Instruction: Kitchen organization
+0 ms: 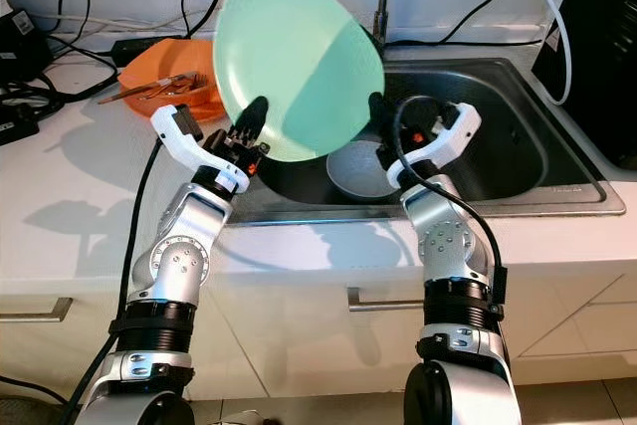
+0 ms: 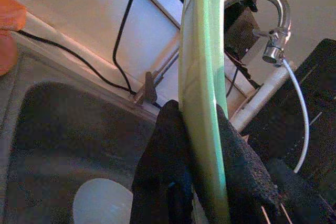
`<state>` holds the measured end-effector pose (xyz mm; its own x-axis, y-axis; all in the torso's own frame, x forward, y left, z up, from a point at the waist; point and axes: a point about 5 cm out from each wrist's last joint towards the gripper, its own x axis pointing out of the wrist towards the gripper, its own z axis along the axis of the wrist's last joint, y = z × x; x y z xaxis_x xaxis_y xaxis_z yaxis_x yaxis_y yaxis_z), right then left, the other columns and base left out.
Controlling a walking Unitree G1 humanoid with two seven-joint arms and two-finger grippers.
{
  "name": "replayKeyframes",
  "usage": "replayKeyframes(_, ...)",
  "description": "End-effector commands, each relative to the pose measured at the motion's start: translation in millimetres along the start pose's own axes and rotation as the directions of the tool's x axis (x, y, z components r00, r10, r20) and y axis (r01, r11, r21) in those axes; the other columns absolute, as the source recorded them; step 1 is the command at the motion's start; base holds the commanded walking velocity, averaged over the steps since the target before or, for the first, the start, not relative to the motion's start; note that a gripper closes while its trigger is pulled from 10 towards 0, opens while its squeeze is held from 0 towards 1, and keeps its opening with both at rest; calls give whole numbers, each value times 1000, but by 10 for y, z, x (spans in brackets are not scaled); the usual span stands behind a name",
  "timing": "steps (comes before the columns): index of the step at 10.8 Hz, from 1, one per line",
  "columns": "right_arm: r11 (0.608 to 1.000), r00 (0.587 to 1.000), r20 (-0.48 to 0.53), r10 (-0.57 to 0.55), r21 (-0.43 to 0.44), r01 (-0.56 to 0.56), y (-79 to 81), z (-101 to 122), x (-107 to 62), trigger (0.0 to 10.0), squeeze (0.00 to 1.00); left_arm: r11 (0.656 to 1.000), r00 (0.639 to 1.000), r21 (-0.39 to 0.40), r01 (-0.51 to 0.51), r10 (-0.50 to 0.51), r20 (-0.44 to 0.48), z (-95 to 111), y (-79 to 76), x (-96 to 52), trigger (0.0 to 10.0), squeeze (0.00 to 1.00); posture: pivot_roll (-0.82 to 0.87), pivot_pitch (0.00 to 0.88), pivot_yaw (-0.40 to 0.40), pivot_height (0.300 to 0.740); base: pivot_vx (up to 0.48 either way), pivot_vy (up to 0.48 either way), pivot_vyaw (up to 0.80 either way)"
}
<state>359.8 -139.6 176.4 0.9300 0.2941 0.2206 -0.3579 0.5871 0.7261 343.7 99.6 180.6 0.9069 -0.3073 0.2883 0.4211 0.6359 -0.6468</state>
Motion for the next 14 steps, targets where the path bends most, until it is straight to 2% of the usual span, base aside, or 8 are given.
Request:
replayKeyframes(1,1000,1000,6,-8,-15,9,-2,27,4,10000,941,999,999,24,26,-27,39,82,-62,23,10000,0,85,0,35,740,0,0,0)
replayKeyframes(7,1000,999,-22,-25,-17,25,-39,-49,-4,10000,965,999,995,-4,46,-46,83,138,-106,40,10000,0,86,0,33,740,0,0,0)
replayKeyframes(8,999,999,-26,-36,-21,35,-62,-55,-9,10000,631,998,994,-22,53,-51,100,161,-112,40,10000,0,86,0,33,740,0,0,0)
replayKeyframes(9,999,999,-32,-35,-14,35,-65,-72,-12,10000,0,996,992,-48,79,-74,104,169,-131,37,10000,0,86,0,36,740,0,0,0)
replayKeyframes(14,1000,999,-34,-12,22,12,-46,-111,-10,10000,0,987,990,-85,135,-131,51,74,-183,18,10000,0,85,0,40,740,0,0,0)
